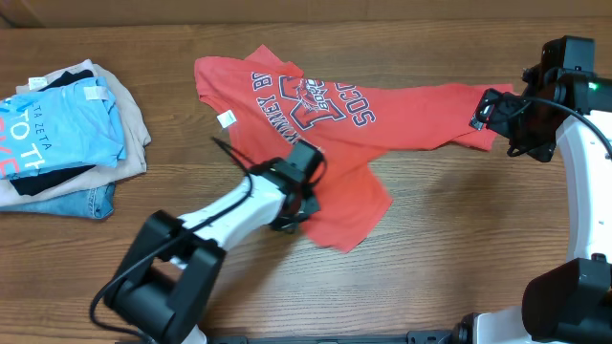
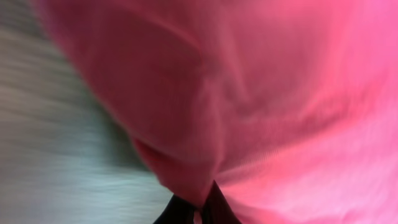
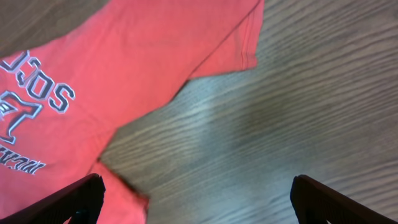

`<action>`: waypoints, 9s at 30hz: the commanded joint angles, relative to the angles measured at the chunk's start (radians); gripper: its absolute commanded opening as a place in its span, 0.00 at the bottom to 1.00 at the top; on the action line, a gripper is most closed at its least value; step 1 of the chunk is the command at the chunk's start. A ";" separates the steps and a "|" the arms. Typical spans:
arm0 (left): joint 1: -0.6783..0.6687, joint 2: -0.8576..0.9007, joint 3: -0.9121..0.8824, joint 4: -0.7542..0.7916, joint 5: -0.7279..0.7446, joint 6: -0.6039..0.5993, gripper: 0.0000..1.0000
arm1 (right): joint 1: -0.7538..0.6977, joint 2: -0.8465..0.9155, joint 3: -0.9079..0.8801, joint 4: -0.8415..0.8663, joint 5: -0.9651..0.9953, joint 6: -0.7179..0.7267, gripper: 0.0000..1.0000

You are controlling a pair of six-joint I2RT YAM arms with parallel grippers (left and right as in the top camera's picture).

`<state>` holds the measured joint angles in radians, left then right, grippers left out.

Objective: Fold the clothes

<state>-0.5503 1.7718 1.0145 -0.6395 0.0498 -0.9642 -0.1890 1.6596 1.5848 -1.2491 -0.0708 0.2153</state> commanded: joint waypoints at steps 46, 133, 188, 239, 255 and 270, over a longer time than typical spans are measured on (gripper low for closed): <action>0.472 -0.240 -0.006 -0.176 -0.109 0.281 0.04 | -0.003 -0.007 -0.572 0.472 0.187 0.520 0.94; 0.661 -0.291 1.239 -0.738 -0.167 0.604 0.04 | -0.003 -0.052 0.765 -0.263 0.142 0.038 0.04; 0.575 0.246 0.891 -1.051 0.245 0.920 0.04 | -0.003 0.366 0.424 -0.445 0.205 0.038 0.04; 0.700 -0.432 0.118 -0.762 -0.049 0.575 0.04 | -0.198 0.034 -0.200 -0.247 0.091 0.042 0.04; 0.701 -0.461 0.542 -0.643 0.156 0.754 0.04 | -0.198 -0.129 0.171 -0.208 -0.083 -0.041 0.04; 0.701 -0.715 0.956 -0.694 0.043 0.709 0.04 | -0.198 -0.367 0.662 -0.240 -0.047 -0.040 0.04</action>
<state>0.1440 1.1034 1.9385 -1.3323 0.1722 -0.2340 -0.3798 1.3098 2.2002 -1.4929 -0.1493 0.1825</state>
